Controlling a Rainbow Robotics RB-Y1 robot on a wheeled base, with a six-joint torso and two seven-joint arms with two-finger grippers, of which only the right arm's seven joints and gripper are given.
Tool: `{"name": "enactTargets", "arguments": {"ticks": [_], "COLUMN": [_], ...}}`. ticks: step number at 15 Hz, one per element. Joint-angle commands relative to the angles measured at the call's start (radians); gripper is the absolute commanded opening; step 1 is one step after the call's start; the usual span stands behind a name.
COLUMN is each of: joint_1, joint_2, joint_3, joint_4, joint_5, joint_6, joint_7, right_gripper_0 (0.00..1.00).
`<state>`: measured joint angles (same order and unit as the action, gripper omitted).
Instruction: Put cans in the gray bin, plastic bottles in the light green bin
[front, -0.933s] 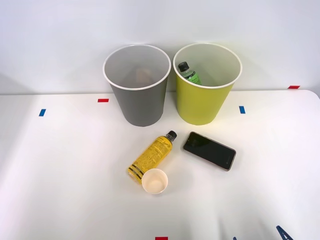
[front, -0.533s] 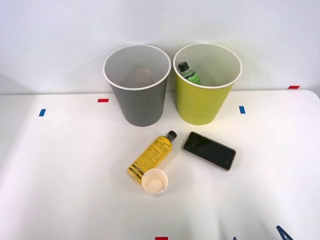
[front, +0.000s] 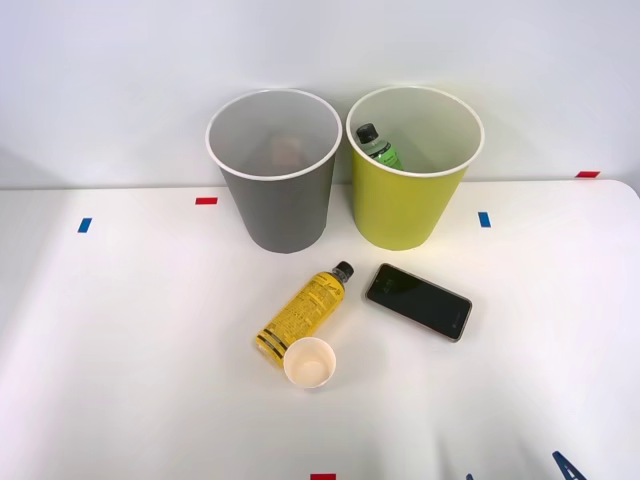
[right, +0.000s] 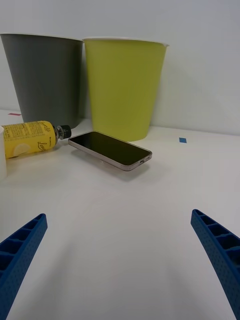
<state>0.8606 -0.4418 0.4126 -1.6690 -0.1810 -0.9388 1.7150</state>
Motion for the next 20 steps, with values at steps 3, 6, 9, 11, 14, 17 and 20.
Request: {"name": "enactTargets", "arguments": {"ticks": [3, 6, 9, 11, 14, 17, 20], "joint_1": [0.0, 0.0, 0.0, 0.0, 0.0, 0.0, 0.0], "joint_2": [0.0, 0.0, 0.0, 0.0, 0.0, 0.0, 0.0], "joint_3": [0.0, 0.0, 0.0, 0.0, 0.0, 0.0, 0.0], "joint_4": [0.0, 0.0, 0.0, 0.0, 0.0, 0.0, 0.0], "joint_5": [0.0, 0.0, 0.0, 0.0, 0.0, 0.0, 0.0], "joint_6": [0.0, 0.0, 0.0, 0.0, 0.0, 0.0, 0.0], "joint_7": [0.0, 0.0, 0.0, 0.0, 0.0, 0.0, 0.0], "right_gripper_0": [1.0, 1.0, 1.0, 1.0, 1.0, 1.0, 1.0]}}
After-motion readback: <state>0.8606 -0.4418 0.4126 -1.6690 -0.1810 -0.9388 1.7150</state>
